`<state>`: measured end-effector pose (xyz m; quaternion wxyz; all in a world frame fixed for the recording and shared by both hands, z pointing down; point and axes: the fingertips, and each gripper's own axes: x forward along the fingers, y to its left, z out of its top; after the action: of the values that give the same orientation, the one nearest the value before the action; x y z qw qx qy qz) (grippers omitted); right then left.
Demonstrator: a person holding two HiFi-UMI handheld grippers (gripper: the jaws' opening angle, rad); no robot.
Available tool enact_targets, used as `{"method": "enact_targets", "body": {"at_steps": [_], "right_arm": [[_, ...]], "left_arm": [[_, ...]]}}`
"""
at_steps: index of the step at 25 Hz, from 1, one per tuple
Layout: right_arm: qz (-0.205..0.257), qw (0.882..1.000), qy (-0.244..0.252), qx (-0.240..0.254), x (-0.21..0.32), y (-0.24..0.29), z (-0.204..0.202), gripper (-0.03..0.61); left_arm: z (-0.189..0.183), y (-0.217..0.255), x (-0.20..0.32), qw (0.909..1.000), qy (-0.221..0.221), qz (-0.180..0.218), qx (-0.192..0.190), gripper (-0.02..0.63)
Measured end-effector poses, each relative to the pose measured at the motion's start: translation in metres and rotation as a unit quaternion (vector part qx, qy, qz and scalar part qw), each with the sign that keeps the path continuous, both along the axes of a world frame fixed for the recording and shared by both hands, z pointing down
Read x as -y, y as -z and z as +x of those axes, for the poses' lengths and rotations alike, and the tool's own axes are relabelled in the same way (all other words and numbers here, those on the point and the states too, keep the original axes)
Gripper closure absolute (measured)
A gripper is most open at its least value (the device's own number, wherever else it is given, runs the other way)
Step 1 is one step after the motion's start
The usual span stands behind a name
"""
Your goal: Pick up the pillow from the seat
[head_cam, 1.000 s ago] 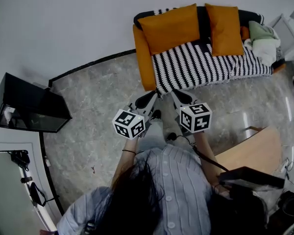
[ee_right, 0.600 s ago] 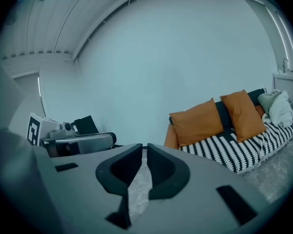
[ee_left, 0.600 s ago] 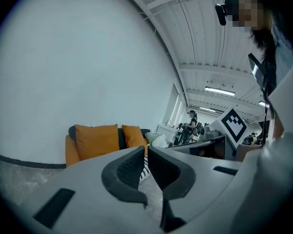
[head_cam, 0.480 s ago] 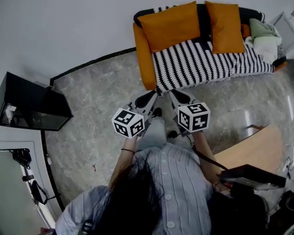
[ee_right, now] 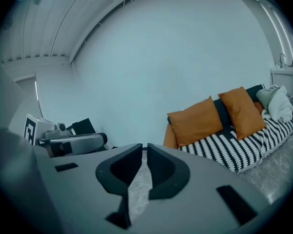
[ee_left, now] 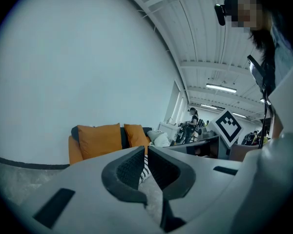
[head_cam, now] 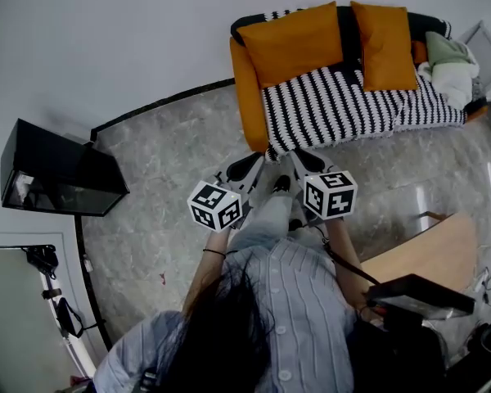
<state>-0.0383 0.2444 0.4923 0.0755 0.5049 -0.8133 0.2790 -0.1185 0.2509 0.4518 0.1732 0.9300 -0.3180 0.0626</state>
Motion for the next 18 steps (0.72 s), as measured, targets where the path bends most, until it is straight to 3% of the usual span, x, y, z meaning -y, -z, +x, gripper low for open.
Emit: {"method": "enact_targets", "body": {"at_steps": [9,18], "right_arm": [[-0.018,1.0,0.002,-0.014,0.035,-0.016,0.007,0.535],[-0.039,0.999,-0.001,-0.024,0.125,-0.024,0.016,0.535]], "left_arm": [[0.003,-0.017,0.038,0.9998,0.003,-0.02,-0.01,0.603],[0.006,-0.019,0.14,0.9992,0.01,-0.029,-0.024,0.603]]}}
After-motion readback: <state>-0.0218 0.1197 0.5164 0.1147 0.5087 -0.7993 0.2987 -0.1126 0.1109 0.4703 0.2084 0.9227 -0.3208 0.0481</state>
